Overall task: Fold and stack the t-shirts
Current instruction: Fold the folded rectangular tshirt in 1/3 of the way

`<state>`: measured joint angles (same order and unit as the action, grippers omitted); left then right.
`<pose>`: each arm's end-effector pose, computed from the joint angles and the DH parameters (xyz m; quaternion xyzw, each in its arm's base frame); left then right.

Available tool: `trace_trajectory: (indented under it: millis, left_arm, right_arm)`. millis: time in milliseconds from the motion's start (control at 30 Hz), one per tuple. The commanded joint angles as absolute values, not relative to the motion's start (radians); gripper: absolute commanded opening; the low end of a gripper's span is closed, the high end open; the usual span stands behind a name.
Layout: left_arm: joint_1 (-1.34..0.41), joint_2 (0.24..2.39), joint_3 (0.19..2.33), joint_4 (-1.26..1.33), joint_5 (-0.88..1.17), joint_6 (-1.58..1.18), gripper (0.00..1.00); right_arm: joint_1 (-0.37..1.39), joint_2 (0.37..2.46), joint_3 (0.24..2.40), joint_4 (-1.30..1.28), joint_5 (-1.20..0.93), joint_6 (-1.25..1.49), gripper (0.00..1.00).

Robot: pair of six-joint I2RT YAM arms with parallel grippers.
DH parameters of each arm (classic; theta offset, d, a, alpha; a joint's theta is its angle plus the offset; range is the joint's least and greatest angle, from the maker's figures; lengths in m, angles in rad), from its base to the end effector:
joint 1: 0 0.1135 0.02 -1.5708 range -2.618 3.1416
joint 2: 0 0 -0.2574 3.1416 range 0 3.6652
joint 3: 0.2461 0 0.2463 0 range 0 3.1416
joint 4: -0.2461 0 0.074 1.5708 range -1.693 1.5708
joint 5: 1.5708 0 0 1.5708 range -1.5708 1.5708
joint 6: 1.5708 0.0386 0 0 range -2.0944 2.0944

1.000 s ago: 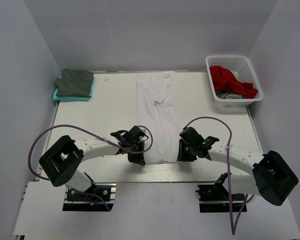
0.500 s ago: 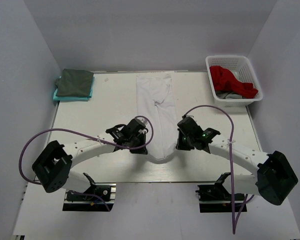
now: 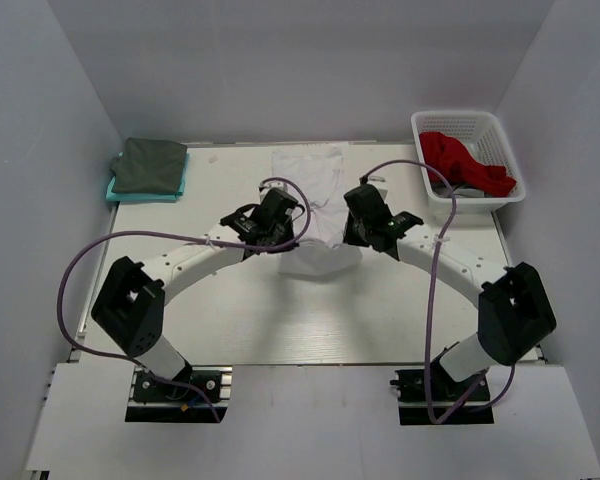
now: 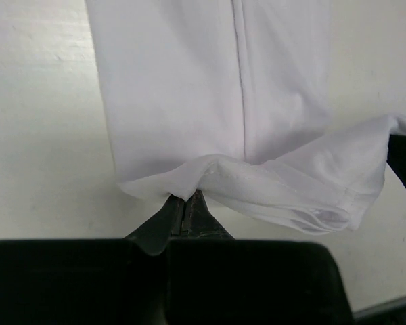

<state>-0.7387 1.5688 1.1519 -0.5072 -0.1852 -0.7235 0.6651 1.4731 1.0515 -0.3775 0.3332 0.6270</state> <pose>0.2485 -0.2167 0.2397 -0.0222 0.9443 -0.1460 0.2941 0.2552 0.1841 0.2475 0.0450 0.9147 0.1008 0.3888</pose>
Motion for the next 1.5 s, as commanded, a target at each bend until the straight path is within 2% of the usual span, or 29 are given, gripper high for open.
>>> trace_trajectory:
  millis: [0, 233, 833, 867, 900, 933, 967, 1000, 1100, 1167, 1233, 1467]
  left_arm:
    - [-0.689, 1.606, 1.232, -0.499, -0.281, -0.723, 0.0]
    - [-0.621, 1.735, 1.385, -0.457, -0.261, -0.663, 0.0]
    - [-0.509, 1.982, 1.535, -0.322, -0.193, -0.615, 0.01]
    - [-0.497, 2.0, 1.552, -0.336, -0.193, -0.615, 0.11]
    - [-0.485, 2.02, 1.598, -0.345, -0.193, -0.624, 0.45]
    - [-0.485, 2.057, 1.621, -0.345, -0.193, -0.624, 0.71]
    - [-0.473, 2.074, 1.644, -0.345, -0.202, -0.615, 0.87]
    - [-0.459, 2.091, 1.71, -0.374, -0.202, -0.615, 0.97]
    - [-0.436, 2.126, 1.82, -0.409, -0.213, -0.565, 1.0]
    - [-0.436, 2.112, 1.83, -0.41, -0.203, -0.539, 1.0]
    - [-0.436, 2.063, 1.786, -0.41, -0.18, -0.526, 1.0]
    - [-0.465, 1.863, 1.421, -0.394, -0.04, -0.509, 1.0]
  right_arm:
    - [0.629, 1.529, 1.164, -0.318, 0.4, 0.572, 0.0]
    - [0.566, 1.699, 1.336, -0.304, 0.368, 0.515, 0.0]
    - [0.454, 1.983, 1.561, -0.203, 0.201, 0.44, 0.0]
    - [0.445, 2.014, 1.571, -0.193, 0.19, 0.44, 0.0]
    - [0.443, 2.043, 1.607, -0.187, 0.167, 0.446, 0.09]
    - [0.431, 2.061, 1.646, -0.193, 0.163, 0.449, 0.18]
    - [0.423, 2.104, 1.669, -0.189, 0.155, 0.445, 0.41]
    - [0.413, 2.117, 1.708, -0.181, 0.153, 0.44, 0.51]
    - [0.396, 2.138, 1.805, -0.209, 0.123, 0.42, 0.85]
    - [0.396, 2.106, 1.798, -0.209, 0.094, 0.414, 0.9]
    - [0.396, 2.028, 1.696, -0.201, 0.09, 0.423, 0.9]
    - [0.397, 1.781, 1.249, -0.121, 0.06, 0.463, 0.9]
